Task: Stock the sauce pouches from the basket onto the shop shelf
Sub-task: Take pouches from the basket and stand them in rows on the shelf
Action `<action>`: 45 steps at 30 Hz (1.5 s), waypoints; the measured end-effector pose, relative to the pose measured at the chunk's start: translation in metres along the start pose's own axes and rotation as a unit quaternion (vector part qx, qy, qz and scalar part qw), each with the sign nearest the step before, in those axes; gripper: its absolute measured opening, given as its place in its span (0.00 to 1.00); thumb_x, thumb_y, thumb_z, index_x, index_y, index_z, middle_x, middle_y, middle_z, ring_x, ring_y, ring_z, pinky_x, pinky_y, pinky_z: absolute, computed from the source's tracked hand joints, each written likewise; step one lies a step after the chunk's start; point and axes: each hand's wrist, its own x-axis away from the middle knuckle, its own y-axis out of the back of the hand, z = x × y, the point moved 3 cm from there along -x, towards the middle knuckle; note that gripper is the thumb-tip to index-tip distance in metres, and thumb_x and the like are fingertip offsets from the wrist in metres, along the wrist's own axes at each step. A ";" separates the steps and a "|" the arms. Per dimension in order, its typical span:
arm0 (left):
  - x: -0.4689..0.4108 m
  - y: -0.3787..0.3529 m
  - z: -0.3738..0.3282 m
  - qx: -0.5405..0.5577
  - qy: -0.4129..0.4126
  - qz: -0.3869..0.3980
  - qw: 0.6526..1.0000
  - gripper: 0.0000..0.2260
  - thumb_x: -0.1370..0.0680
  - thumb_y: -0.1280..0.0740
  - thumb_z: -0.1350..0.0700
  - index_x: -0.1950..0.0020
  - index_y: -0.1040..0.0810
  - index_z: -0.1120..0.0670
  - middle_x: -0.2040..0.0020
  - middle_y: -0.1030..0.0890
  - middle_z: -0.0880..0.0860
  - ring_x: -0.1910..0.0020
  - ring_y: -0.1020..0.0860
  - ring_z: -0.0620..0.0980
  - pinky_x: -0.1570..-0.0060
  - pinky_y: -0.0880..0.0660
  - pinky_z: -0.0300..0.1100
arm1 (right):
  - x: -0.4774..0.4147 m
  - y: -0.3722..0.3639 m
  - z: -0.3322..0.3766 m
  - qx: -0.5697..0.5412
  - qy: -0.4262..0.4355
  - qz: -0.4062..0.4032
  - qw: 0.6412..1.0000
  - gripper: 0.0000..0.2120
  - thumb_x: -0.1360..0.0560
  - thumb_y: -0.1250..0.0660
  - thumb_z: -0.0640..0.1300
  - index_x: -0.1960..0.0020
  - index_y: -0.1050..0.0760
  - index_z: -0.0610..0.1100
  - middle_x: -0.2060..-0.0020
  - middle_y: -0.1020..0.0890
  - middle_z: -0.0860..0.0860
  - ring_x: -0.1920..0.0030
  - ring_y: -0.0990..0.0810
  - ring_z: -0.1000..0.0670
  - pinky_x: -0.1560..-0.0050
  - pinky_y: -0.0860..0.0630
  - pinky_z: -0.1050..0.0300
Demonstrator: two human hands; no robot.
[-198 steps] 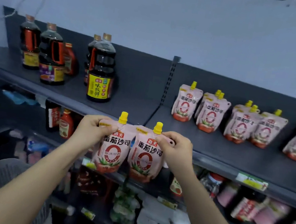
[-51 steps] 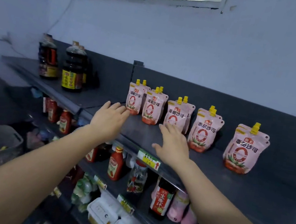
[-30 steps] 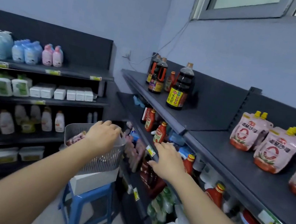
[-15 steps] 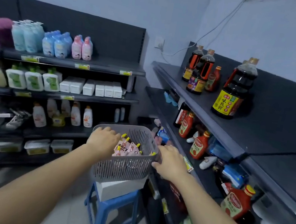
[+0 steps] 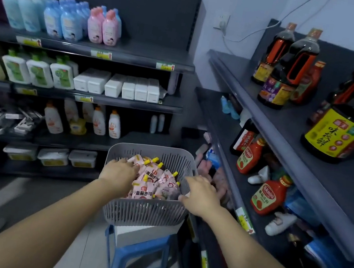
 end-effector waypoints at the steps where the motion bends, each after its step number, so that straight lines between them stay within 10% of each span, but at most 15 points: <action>1: -0.007 -0.005 0.000 0.004 0.002 0.015 1.000 0.18 0.24 0.36 0.51 0.35 0.30 0.52 0.38 0.23 0.52 0.37 0.28 0.53 0.41 0.31 0.47 | -0.010 -0.004 -0.003 -0.001 0.001 0.008 1.000 0.25 0.25 0.35 0.51 0.30 0.33 0.47 0.34 0.27 0.46 0.31 0.33 0.44 0.34 0.34 0.48; 16: -0.127 -0.103 0.013 0.073 0.009 0.166 0.983 0.17 0.24 0.33 0.52 0.37 0.28 0.53 0.41 0.22 0.54 0.40 0.26 0.54 0.37 0.30 0.53 | -0.154 -0.091 -0.028 -0.023 -0.038 0.158 0.986 0.26 0.25 0.35 0.52 0.30 0.33 0.46 0.34 0.27 0.46 0.33 0.30 0.43 0.36 0.30 0.50; 27: -0.169 -0.185 0.005 0.135 0.031 0.245 0.960 0.30 0.21 0.39 0.55 0.22 0.47 0.52 0.32 0.29 0.57 0.36 0.28 0.57 0.42 0.28 0.50 | -0.217 -0.194 -0.044 -0.077 -0.146 0.269 0.949 0.22 0.24 0.37 0.56 0.36 0.28 0.44 0.38 0.23 0.44 0.39 0.24 0.42 0.43 0.26 0.53; 34: -0.180 -0.216 0.005 0.230 0.074 0.240 0.940 0.28 0.24 0.38 0.56 0.24 0.40 0.52 0.34 0.28 0.56 0.35 0.30 0.58 0.40 0.27 0.52 | -0.247 -0.242 -0.054 -0.175 -0.297 0.242 0.907 0.37 0.24 0.40 0.58 0.24 0.46 0.38 0.30 0.30 0.41 0.31 0.30 0.40 0.34 0.31 0.50; 40: -0.185 -0.217 0.007 0.293 0.096 0.209 0.928 0.10 0.25 0.35 0.53 0.46 0.21 0.54 0.46 0.22 0.57 0.46 0.24 0.59 0.49 0.24 0.52 | -0.256 -0.261 -0.050 -0.187 -0.394 0.218 0.873 0.58 0.37 0.28 0.68 0.22 0.54 0.42 0.30 0.35 0.37 0.33 0.29 0.35 0.38 0.26 0.44; 45: -0.182 -0.221 0.010 0.413 0.124 0.234 0.871 0.10 0.25 0.31 0.52 0.65 0.28 0.50 0.63 0.23 0.49 0.60 0.23 0.50 0.63 0.30 0.42 | -0.257 -0.262 -0.048 -0.300 -0.440 0.182 0.826 0.41 0.37 0.26 0.47 0.28 0.39 0.43 0.39 0.23 0.41 0.47 0.19 0.41 0.49 0.20 0.50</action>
